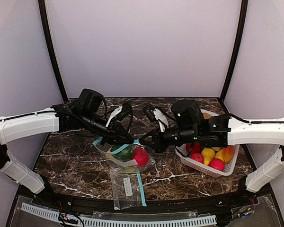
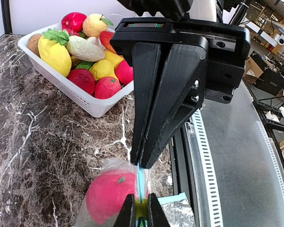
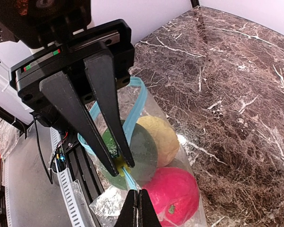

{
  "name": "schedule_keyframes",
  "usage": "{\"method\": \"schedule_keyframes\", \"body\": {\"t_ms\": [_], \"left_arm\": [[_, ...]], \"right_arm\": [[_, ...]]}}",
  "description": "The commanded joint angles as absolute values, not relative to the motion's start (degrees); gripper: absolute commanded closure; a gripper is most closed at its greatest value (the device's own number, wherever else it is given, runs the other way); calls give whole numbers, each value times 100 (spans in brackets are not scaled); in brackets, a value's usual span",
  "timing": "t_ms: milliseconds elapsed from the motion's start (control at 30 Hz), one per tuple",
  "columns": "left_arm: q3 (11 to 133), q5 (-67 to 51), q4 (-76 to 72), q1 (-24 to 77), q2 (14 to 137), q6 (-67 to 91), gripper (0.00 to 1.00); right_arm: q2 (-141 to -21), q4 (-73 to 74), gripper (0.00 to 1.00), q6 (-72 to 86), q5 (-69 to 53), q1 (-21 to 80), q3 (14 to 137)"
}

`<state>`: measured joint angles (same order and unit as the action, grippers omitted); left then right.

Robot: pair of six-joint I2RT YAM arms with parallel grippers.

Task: Place the food in the zip-top bag and seal the zipper
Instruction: Zip the zipper of the food storage bag.

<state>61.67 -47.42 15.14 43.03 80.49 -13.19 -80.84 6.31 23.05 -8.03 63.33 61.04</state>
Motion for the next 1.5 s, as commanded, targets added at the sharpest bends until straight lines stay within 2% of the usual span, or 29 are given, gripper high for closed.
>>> {"method": "schedule_keyframes", "body": {"t_ms": [0,267,1300,1400,1467], "left_arm": [[6133,-4583,2145,4287,7783,-1465,99],[6145,-4319,2302,4239,7641,-1586,99],[5891,-3589,2677,4180,7271,-1767,99],[5879,-3553,2672,4182,7268,-1775,99],[5857,-3708,2573,4181,7267,-1701,99]], "right_arm": [[-7787,964,100,2382,-197,6231,6202],[-7647,1426,100,2430,345,6197,6363],[-7386,2369,100,2688,1182,6102,6788],[-7381,2319,100,2579,1051,6108,6788],[-7428,2075,100,2282,418,6107,6746]]}}
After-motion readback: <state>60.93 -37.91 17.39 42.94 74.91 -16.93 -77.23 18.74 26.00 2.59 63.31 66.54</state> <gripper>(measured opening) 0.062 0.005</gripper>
